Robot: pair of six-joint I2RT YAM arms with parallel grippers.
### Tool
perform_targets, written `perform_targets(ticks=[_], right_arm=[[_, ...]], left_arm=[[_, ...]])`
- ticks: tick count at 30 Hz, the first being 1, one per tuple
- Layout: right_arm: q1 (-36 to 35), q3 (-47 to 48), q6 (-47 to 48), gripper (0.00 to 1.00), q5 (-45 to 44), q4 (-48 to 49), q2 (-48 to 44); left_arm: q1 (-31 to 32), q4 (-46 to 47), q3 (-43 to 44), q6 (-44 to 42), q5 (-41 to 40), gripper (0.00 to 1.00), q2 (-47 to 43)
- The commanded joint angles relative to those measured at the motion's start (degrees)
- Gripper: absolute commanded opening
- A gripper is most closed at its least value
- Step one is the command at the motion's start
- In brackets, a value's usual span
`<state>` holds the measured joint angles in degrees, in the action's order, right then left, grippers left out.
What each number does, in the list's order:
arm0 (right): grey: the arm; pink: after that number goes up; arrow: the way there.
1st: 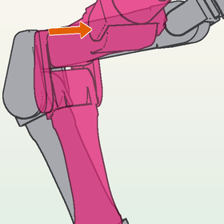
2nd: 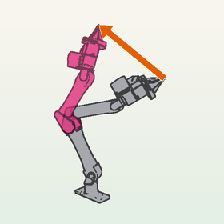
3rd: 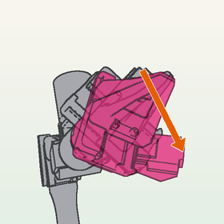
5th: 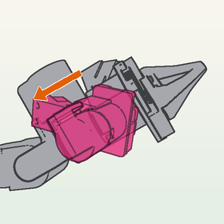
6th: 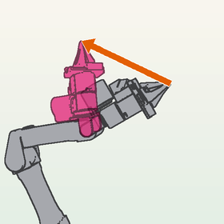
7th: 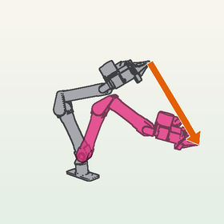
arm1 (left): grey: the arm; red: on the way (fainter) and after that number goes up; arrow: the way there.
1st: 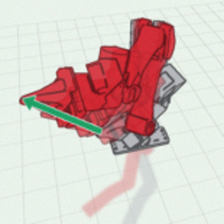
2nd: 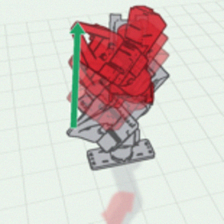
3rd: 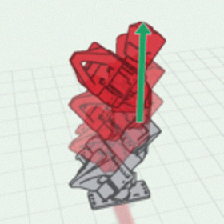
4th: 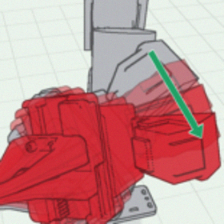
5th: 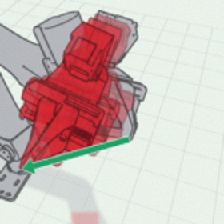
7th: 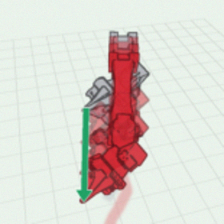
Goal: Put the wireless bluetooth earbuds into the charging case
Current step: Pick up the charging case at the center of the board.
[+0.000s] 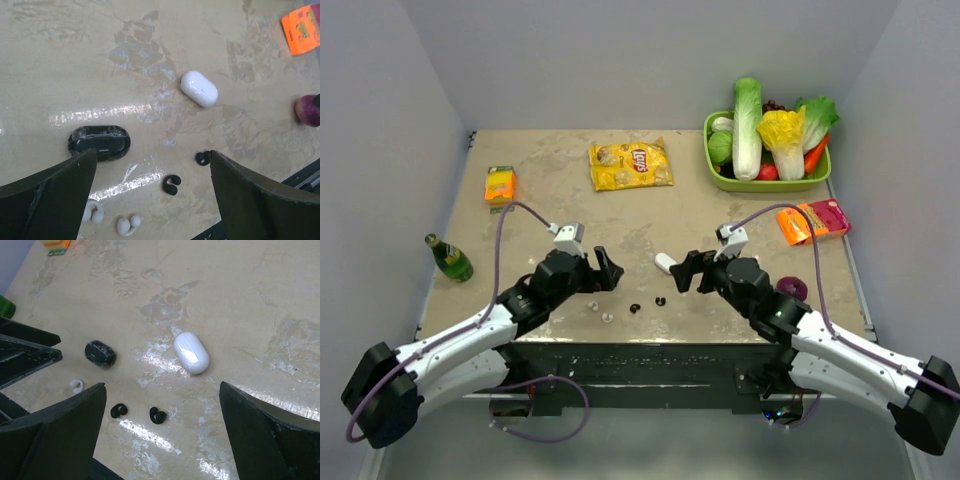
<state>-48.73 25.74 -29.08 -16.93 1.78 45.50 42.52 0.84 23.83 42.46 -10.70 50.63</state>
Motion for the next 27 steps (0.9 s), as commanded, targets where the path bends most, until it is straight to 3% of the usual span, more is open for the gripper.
perform_targets(ticks=[1, 6, 10, 11, 13, 17, 22, 25, 27], right_arm=[[-0.05, 3.18, 1.04, 0.97, -0.82, -3.08, -3.91], [-0.05, 4.5, 0.43, 0.97, -1.53, -7.05, -8.49], [-0.05, 6.25, -0.19, 0.97, -2.76, -10.48, -10.51], [-0.05, 6.52, -0.36, 0.97, -3.11, -11.53, -11.04], [-0.05, 6.7, -0.36, 0.97, -4.33, -11.89, -12.53], [-0.05, 6.87, -0.19, 0.98, -4.69, -13.03, -13.94], [0.04, 7.57, -0.18, 0.98, -7.94, -15.4, -14.91], [-0.05, 7.66, -0.72, 0.98, -9.44, -15.41, -16.13], [-0.05, 7.49, -0.89, 0.98, -9.61, -15.14, -17.1]], left_arm=[[0.72, 4.7, 4.46, -6.06, 5.6, 1.0, 6.05], [1.68, -0.66, 15.08, -14.93, 4.81, 0.99, 17.18], [3.87, -5.49, 23.61, -19.86, 3.5, 0.91, 26.17], [4.14, -5.85, 26.67, -21.35, 3.23, 0.85, 27.84], [4.93, -6.73, 28.89, -21.71, 1.13, 0.85, 32.15], [5.03, 0.71, 25.93, -22.95, 2.87, 0.87, 31.47], [4.94, 14.94, 17.4, -22.68, 1.57, 0.9, 23.29], [4.85, 20.58, 13.09, -20.14, 0.24, 0.86, 21.09], [4.59, 19.57, 13.42, -21.18, 3.99, 0.88, 22.22]])
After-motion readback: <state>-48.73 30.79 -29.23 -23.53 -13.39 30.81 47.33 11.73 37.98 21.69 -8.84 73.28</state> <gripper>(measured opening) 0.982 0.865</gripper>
